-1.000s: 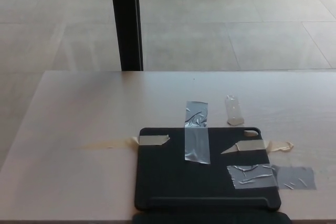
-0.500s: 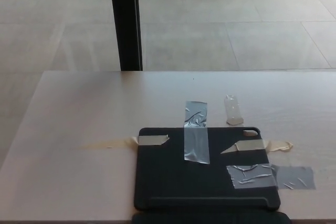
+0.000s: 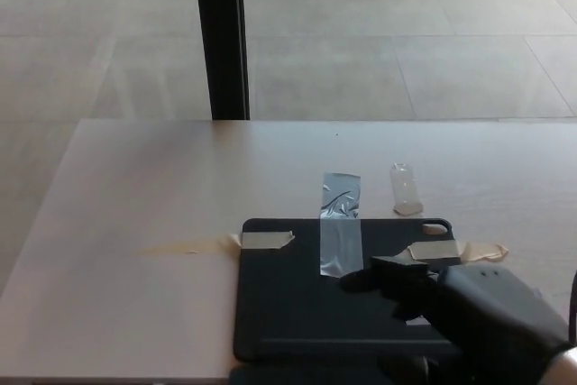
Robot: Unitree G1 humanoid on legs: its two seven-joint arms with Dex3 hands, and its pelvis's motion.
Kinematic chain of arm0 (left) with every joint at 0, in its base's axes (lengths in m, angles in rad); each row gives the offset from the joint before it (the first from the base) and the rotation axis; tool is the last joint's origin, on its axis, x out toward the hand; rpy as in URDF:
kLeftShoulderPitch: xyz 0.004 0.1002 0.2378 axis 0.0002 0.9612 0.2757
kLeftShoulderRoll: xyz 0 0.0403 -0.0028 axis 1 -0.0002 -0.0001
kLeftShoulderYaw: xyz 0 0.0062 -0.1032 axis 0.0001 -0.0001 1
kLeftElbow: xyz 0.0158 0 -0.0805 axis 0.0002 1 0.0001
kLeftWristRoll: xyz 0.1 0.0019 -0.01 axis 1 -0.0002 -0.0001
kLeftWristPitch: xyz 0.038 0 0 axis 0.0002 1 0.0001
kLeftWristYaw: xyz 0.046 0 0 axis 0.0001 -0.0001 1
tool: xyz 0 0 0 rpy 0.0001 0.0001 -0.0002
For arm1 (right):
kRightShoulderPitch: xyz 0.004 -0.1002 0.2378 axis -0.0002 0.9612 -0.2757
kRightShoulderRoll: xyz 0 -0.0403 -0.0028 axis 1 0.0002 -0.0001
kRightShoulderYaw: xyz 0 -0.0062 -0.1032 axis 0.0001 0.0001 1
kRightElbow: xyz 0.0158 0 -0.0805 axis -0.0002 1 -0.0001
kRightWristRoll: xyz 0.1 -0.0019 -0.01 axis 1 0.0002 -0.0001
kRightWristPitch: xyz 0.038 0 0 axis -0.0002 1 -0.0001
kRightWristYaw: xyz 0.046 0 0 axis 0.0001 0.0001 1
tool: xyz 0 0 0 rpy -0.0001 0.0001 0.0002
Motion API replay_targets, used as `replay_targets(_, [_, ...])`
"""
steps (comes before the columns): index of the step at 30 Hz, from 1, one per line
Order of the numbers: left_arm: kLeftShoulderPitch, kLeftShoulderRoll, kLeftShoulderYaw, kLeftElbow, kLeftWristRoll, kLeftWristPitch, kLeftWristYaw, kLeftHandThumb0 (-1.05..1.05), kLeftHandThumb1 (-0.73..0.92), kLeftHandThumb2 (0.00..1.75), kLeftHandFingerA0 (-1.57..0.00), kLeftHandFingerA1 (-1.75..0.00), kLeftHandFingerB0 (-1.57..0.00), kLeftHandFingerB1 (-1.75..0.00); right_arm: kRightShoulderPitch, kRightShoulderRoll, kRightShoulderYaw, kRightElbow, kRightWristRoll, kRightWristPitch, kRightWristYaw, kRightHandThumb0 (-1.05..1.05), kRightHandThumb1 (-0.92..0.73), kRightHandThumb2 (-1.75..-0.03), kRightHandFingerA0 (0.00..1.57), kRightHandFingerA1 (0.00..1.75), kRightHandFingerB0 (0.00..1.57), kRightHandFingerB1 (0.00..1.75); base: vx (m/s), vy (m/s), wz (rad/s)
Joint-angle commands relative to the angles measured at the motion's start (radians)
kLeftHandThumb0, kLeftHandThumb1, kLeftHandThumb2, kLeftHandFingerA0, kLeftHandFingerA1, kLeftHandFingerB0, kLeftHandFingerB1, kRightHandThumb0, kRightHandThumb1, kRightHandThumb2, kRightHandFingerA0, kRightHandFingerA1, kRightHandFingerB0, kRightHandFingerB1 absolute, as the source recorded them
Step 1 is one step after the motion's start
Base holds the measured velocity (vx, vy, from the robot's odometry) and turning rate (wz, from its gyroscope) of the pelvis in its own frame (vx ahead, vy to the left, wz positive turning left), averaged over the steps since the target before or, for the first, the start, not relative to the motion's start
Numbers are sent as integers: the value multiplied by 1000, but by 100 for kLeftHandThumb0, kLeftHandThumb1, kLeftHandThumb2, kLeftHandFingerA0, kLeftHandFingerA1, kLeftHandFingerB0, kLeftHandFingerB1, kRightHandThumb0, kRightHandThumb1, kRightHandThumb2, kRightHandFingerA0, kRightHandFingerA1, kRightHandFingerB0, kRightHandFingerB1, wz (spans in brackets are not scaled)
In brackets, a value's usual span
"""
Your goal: The robot uses its right hand to open a folded tablet cover kept in the middle of the desk
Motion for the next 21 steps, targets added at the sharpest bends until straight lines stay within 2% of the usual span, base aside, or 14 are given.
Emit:
replay_targets(1, [-4, 19, 2, 2, -22, -13, 3, -72, 77, 63, -83, -79, -68, -70, -18, -18, 29, 91, -30, -77, -29, -87, -92, -68, 62, 55, 42, 40, 0, 0, 0])
replay_targets(3, [-3, 19, -6, -1, -15, -25, -2, -71, 78, 63, -83, -78, -68, -70, -15, -26, 49, 138, -50, -106, -49, -87, -92, -69, 61, 54, 42, 40, 0, 0, 0])
replay_targets(4, [-9, 20, 2, 0, -24, -13, 6, -71, 55, 103, -81, -83, -69, -77, -4, -24, 64, 185, -47, -127, -69, -86, -92, -68, 62, 52, 43, 41, 0, 0, 0])
replay_targets(5, [-10, 22, 0, 1, -23, -9, 3, -72, 77, 63, -83, -79, -67, -69, -3, -26, 72, 213, -49, -145, -84, -87, -92, -68, 64, 53, 43, 41, 0, 0, 0])
replay_targets(6, [-11, 22, 1, 2, -23, -12, 5, -72, 55, 104, -81, -83, -69, -77, 1, -26, 80, 238, -56, -156, -97, -87, -92, -68, 65, 53, 44, 40, 0, 0, 0])
replay_targets(7, [-11, 20, 0, 2, -23, -13, 5, -72, 55, 104, -81, -83, -69, -77, 3, -28, 80, 241, -56, -161, -101, -87, -92, -68, 65, 53, 44, 40, 0, 0, 0])
replay_targets(8, [-7, 20, -16, 4, -7, -25, 2, -73, 58, 106, -82, -82, -69, -77, 6, -40, 102, 294, -76, -194, -125, -86, -74, -114, 59, 67, 39, 54, 0, 0, 0])
replay_targets(14, [-14, 23, -13, 4, -25, -13, 3, -73, 78, 63, -82, -77, -68, -69, -10, -39, 113, 391, -81, -257, -179, -89, -76, -115, 58, 67, 39, 54, 0, 0, 0])
replay_targets(15, [-13, 22, -12, 3, -28, -18, 1, -72, 56, 105, -81, -83, -69, -77, -11, -41, 117, 401, -93, -261, -188, -88, -76, -116, 58, 67, 40, 54, 0, 0, 0])
replay_targets(16, [-12, 22, -12, 2, -29, -20, 1, -72, 56, 105, -81, -83, -69, -77, -11, -41, 118, 408, -98, -267, -194, -88, -76, -116, 58, 67, 40, 54, 0, 0, 0])
replay_targets(17, [-12, 22, -11, 2, -31, -19, 0, -72, 78, 63, -82, -78, -68, -69, -10, -42, 118, 410, -98, -272, -197, -87, -75, -114, 58, 67, 40, 54, 0, 0, 0])
replay_targets(18, [-11, 20, -12, 4, -31, -18, 3, -70, 56, 104, -81, -83, -69, -77, -2, -44, 118, 421, -96, -287, -209, -86, -75, -114, 58, 68, 40, 55, 0, 0, 0])
replay_targets(19, [-11, 20, -15, 5, -29, -19, 4, -71, 80, 63, -83, -78, -69, -69, 5, -44, 117, 429, -95, -300, -220, -87, -92, -69, 64, 65, 44, 43, 0, 0, 0])
replay_targets(21, [-10, 21, -18, 4, -28, -20, 2, -71, 80, 63, -83, -78, -69, -69, 11, -45, 115, 437, -94, -317, -233, -87, -92, -69, 64, 65, 44, 43, 0, 0, 0])
